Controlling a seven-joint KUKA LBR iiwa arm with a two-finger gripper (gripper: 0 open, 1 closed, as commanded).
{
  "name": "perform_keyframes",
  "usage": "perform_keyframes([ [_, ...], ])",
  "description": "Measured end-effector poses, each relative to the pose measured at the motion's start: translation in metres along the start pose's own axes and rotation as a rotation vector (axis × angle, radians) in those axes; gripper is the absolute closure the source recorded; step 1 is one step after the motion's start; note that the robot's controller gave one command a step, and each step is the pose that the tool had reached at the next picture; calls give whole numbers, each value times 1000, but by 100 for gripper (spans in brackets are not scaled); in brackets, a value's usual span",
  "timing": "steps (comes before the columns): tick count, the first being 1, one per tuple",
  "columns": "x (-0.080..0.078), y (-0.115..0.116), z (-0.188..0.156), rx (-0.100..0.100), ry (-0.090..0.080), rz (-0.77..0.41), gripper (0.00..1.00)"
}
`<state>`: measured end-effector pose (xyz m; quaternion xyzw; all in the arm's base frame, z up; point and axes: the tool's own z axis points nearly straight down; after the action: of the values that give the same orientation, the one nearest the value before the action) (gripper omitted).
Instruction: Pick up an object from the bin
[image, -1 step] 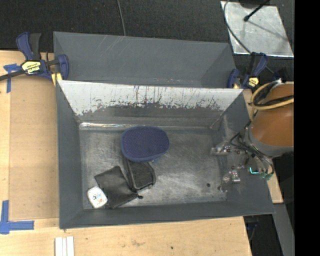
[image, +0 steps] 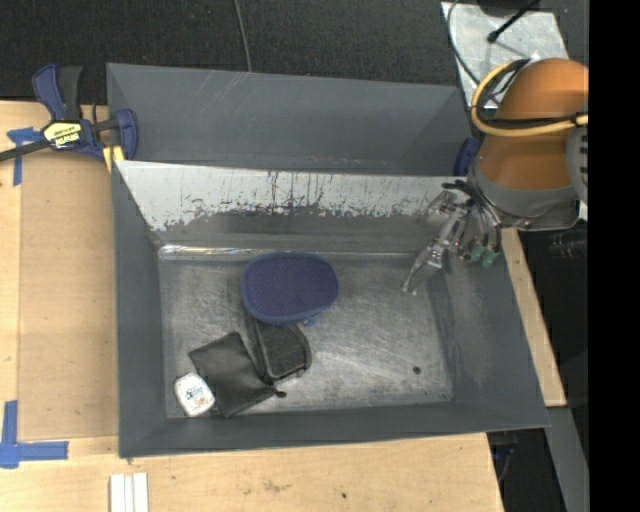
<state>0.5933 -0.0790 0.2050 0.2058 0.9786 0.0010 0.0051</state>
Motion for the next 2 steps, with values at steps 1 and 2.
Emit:
perform_keyframes([
  [1,-11,57,26,0,6,-31,0],
  [2,39,89,91,7,11,176,0],
])
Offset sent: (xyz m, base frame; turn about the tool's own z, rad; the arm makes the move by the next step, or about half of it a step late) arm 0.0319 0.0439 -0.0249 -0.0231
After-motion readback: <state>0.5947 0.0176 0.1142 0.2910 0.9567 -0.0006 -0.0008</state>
